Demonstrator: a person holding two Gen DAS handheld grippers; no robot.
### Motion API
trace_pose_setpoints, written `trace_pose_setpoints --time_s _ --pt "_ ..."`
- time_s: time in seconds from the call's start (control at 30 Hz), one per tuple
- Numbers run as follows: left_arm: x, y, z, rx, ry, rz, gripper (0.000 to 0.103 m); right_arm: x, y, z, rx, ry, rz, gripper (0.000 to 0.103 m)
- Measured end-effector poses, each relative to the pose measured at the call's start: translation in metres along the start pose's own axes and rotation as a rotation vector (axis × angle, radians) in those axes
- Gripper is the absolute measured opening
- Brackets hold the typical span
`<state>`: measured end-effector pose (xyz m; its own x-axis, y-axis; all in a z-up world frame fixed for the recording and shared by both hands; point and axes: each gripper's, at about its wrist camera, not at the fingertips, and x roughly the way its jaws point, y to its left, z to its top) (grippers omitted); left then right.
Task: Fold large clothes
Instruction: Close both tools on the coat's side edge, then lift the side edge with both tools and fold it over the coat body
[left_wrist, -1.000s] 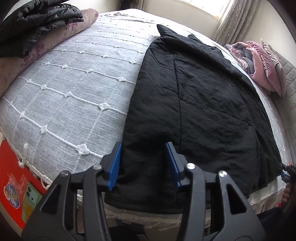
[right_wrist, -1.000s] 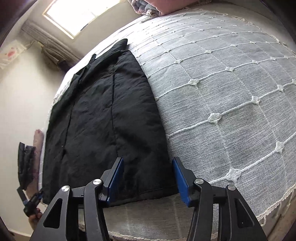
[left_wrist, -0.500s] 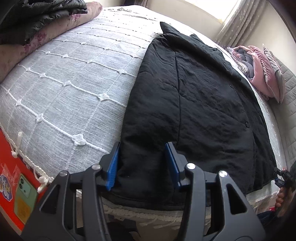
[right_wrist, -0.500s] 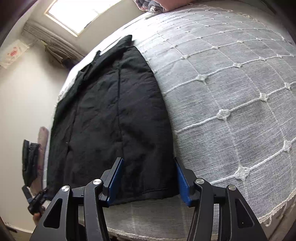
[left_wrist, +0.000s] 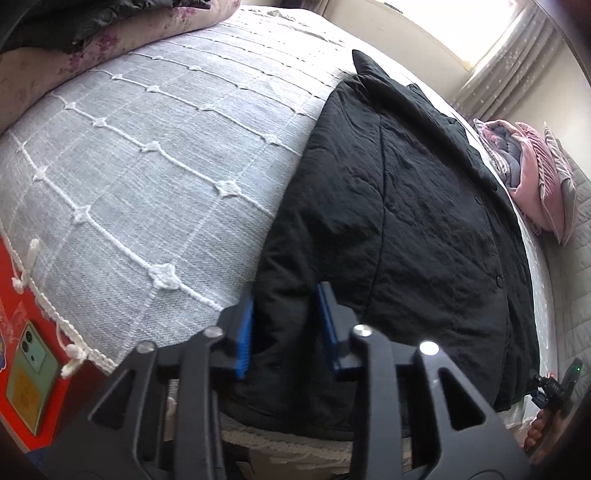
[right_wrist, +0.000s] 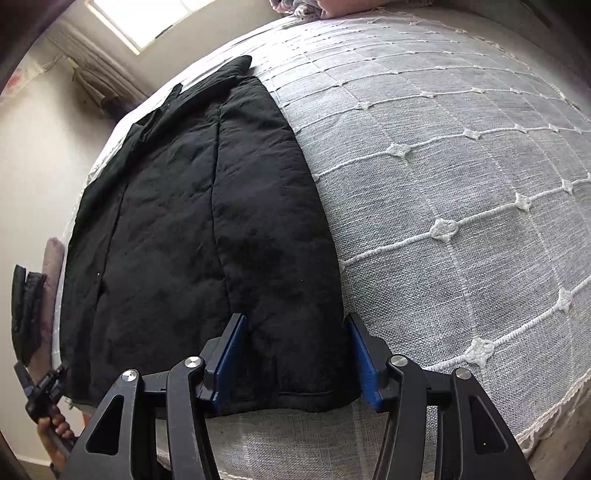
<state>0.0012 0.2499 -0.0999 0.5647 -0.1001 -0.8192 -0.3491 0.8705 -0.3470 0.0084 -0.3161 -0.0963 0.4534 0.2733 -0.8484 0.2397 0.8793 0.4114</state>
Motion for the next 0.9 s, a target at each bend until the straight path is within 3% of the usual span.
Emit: trace_pose_setpoints --time_s 0.07,0.23,0.43,0.47,0.53,0.6,0.63,0.7,0.8,0.9 --pt "0.000 0.001 0.000 -0.004 0.004 -0.016 0.032 -0.004 0.002 0.000 -0.008 -0.018 0.016 0.024" --pt "0.001 0.004 0.000 -0.020 0.013 -0.032 0.035 -0.001 -0.011 0.002 0.076 -0.006 0.050 0.031" --pt "0.002 0.000 -0.001 -0.023 0.016 -0.031 0.037 0.003 -0.006 0.001 0.060 0.010 0.057 0.041" --pt "0.002 0.000 0.000 -0.019 0.013 -0.032 0.028 0.004 -0.006 0.001 0.061 0.013 0.060 0.041" --pt "-0.001 -0.002 0.000 -0.017 0.007 -0.064 0.014 0.004 -0.008 0.001 0.072 0.015 0.071 0.041" --pt "-0.004 -0.004 0.001 -0.011 0.000 -0.069 0.014 0.002 -0.007 0.001 0.065 -0.003 0.070 0.020" --pt "-0.003 -0.004 0.001 -0.013 0.004 -0.071 0.014 -0.001 -0.005 0.001 0.056 -0.016 0.077 0.018" --pt "0.001 0.000 0.001 -0.039 0.027 -0.085 0.019 -0.006 -0.003 0.001 0.040 -0.036 0.086 0.018" --pt "0.004 0.002 0.001 -0.054 0.041 -0.096 0.026 0.000 -0.006 0.001 0.068 -0.008 0.079 0.029" --pt "0.002 -0.003 0.000 -0.016 0.027 -0.080 0.024 0.005 -0.004 0.001 0.048 0.002 0.051 0.025"
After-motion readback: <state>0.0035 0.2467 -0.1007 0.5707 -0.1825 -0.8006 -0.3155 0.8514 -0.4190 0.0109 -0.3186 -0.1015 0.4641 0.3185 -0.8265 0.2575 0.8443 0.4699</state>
